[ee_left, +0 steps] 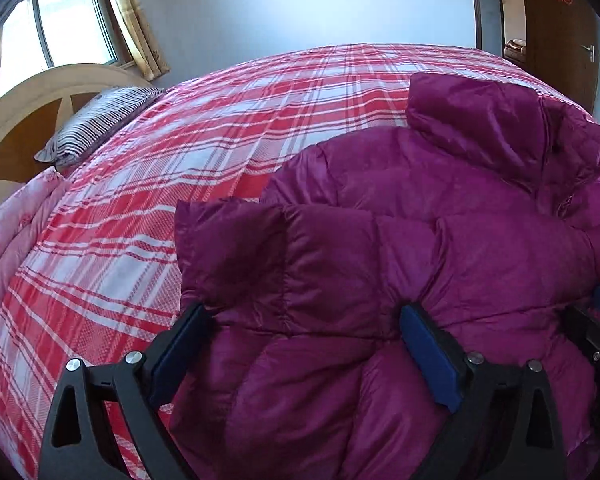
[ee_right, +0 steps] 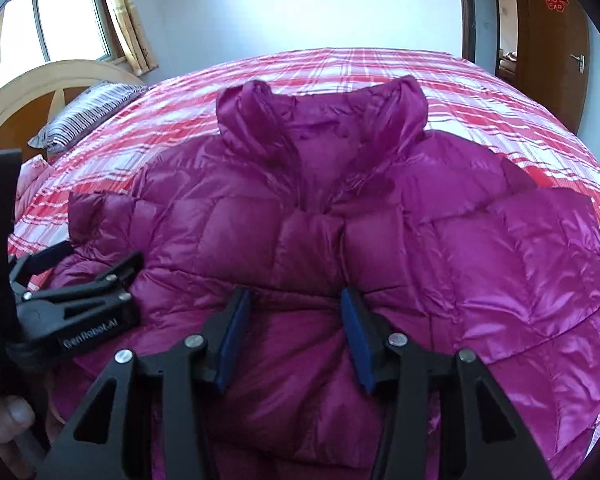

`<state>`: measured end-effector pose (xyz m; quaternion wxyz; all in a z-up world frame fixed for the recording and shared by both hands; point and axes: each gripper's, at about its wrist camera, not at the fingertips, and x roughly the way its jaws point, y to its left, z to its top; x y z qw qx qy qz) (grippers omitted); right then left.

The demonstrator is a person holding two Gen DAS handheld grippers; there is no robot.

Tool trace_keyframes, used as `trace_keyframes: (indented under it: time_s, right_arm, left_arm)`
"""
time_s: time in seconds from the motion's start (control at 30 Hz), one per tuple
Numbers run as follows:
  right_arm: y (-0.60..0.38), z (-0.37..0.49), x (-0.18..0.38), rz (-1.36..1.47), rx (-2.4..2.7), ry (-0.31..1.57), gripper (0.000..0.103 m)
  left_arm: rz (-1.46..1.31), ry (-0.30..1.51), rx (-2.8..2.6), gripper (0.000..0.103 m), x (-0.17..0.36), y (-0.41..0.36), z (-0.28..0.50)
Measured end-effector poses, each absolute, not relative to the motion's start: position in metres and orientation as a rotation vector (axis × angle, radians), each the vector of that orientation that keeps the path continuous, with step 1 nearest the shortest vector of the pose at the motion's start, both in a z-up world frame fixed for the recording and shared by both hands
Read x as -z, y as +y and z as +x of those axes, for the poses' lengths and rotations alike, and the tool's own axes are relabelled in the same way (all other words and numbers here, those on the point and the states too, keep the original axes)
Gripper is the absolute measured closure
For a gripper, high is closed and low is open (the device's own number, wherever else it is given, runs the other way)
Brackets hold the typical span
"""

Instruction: Fold large clothes

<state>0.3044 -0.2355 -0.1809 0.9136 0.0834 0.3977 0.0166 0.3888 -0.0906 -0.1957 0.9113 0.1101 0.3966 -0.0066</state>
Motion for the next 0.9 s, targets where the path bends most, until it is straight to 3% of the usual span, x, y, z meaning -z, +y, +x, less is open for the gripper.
trace_keyframes:
  time_s: [0.23,0.43,0.5,0.73,0.8,0.9]
  right_arm:
    - [-0.237,0.306,0.172,0.157,-0.060,0.833,0.052]
    - [-0.291,0.294,0.111,0.324,-0.058,0.673,0.043]
    - [-0.314,0.311,0.093,0.361,0.004,0.651,0.038]
    - [-0.339,0.409,0.091,0.295,0.114,0.784,0.038]
    - [-0.339,0.428,0.099,0.238,0.148,0.828,0.039]
    - [-0.342,0.447,0.120,0.195,0.167,0.926,0.055]
  left_arm:
    - [0.236,0.796,-0.003,0.005,0.197,-0.093,0.388]
    - [0.210,0.797,0.005,0.004,0.197,-0.089,0.386]
    - [0.208,0.797,0.005,0.004,0.197,-0.089,0.385]
    - [0.191,0.795,0.011,0.004,0.199,-0.086,0.387]
    - [0.189,0.795,0.011,0.004,0.199,-0.085,0.387]
    - [0.186,0.796,0.012,0.004,0.199,-0.085,0.387]
